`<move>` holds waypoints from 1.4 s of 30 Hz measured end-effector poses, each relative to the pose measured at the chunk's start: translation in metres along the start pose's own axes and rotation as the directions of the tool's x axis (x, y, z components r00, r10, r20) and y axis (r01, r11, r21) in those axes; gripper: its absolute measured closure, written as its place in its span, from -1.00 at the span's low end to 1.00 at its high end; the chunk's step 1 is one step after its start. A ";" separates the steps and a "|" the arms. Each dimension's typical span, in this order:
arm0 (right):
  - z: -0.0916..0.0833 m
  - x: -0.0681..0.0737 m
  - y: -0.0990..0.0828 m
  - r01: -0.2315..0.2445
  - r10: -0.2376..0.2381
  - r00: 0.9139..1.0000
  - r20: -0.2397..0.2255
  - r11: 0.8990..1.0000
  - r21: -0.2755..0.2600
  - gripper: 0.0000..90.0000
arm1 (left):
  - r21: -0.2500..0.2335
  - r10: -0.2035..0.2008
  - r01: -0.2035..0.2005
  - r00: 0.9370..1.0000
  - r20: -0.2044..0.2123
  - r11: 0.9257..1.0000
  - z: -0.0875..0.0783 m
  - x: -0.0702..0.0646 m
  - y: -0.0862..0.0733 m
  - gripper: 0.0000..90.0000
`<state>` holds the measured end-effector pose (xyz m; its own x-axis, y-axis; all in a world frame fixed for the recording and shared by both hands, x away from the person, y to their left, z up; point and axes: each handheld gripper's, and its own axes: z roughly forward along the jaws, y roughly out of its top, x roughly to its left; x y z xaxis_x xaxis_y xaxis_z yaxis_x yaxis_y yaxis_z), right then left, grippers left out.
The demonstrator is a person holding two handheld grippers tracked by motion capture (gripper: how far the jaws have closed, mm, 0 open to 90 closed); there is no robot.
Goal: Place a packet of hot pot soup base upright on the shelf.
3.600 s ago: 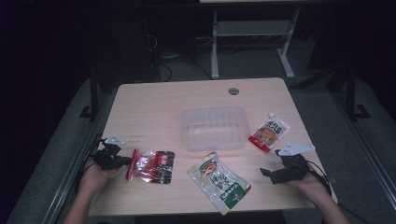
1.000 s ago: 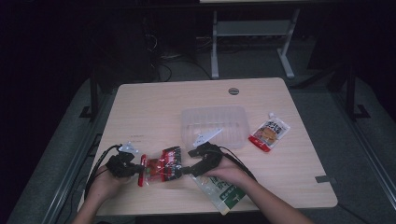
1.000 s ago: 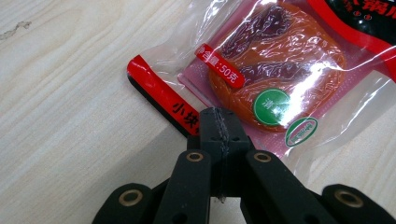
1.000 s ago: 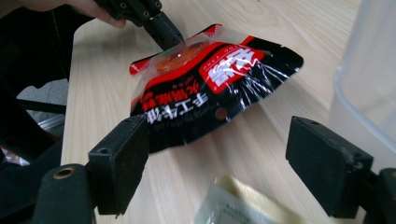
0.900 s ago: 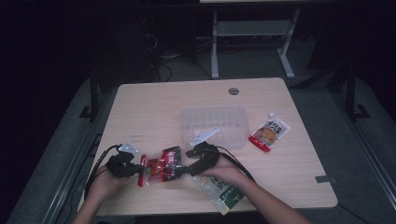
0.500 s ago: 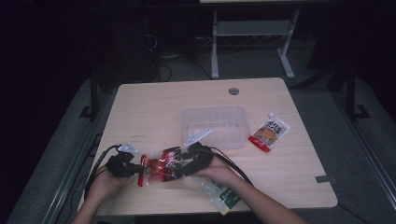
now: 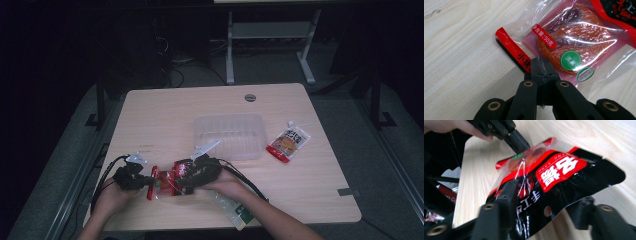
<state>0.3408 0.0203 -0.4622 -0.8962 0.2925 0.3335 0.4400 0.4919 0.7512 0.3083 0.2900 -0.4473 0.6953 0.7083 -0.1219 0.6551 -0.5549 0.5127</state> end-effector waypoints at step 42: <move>-0.051 0.022 0.011 0.205 -0.209 0.969 -0.135 0.978 -0.041 1.00 | -0.082 0.037 -0.034 0.999 0.031 0.996 -0.010 -0.008 0.004 0.87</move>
<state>0.3232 -0.0095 -0.4173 -0.9676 0.0700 0.2427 0.2440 0.5078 0.8262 0.3025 0.2870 -0.4358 0.7276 0.6737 -0.1293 0.6048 -0.5410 0.5844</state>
